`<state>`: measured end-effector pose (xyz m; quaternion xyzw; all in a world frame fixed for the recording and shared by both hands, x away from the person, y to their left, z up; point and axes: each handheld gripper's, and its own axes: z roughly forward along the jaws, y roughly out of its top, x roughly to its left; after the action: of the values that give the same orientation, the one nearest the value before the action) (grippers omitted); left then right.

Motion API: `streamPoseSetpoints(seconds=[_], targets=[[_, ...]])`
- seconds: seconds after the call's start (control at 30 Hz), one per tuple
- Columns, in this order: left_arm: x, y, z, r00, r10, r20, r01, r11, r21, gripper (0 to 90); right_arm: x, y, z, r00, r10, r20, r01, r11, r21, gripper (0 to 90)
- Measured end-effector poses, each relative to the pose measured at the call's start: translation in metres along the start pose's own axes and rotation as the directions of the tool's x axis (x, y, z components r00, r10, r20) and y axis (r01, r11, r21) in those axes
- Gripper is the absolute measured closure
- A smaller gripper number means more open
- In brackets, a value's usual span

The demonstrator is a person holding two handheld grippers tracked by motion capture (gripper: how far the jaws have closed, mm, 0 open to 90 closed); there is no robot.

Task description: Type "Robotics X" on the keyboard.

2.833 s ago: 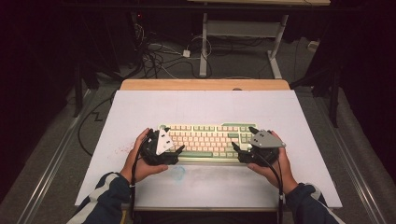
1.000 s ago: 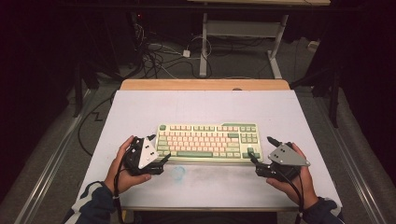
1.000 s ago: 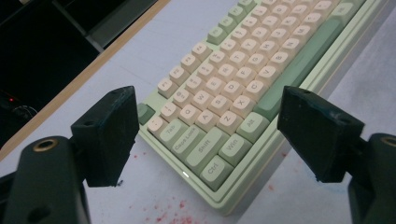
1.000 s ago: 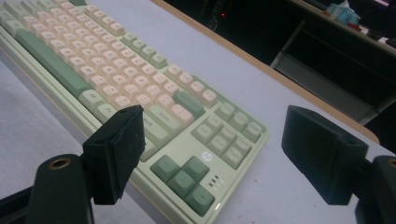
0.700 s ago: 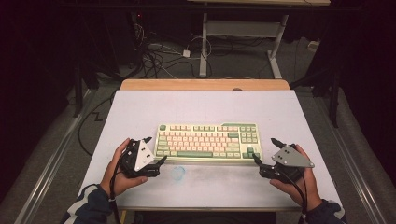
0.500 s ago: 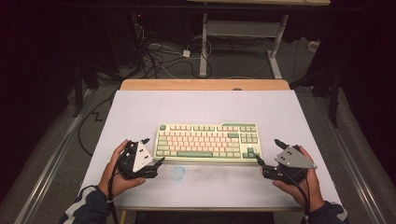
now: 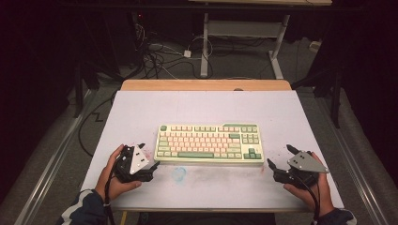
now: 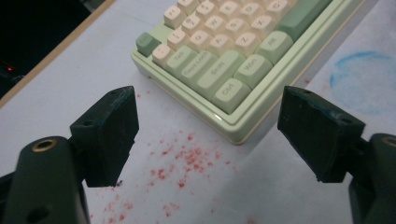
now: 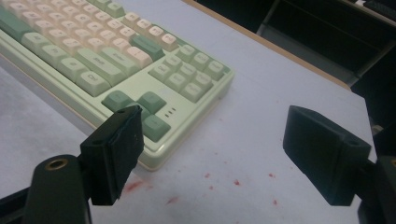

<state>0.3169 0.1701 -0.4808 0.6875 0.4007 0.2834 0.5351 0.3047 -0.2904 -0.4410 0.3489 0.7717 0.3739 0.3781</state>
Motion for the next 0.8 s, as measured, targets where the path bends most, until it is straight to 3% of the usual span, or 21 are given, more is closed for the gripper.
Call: streamPoseSetpoints(seconds=[0.2,0.47,0.8], targets=[[-0.0025,-0.0038,-0.0002,1.0000,-0.001,-0.005,0.001,0.9999,0.013,16.3,-0.0021,-0.0097,-0.0018,0.9999,0.013,0.002,-0.013,1.000,0.013,21.1],[-0.0028,-0.0036,-0.0025,0.9999,-0.011,-0.002,0.011,0.9999,0.006,16.3,0.0061,-0.0066,-0.0030,0.9999,-0.014,-0.006,0.014,1.000,0.010,20.3],[-0.0024,-0.0032,0.0008,0.9999,-0.015,-0.002,0.015,0.9998,0.010,16.3,0.0064,-0.0058,-0.0024,1.0000,-0.002,-0.008,0.003,1.000,0.018,17.6]])
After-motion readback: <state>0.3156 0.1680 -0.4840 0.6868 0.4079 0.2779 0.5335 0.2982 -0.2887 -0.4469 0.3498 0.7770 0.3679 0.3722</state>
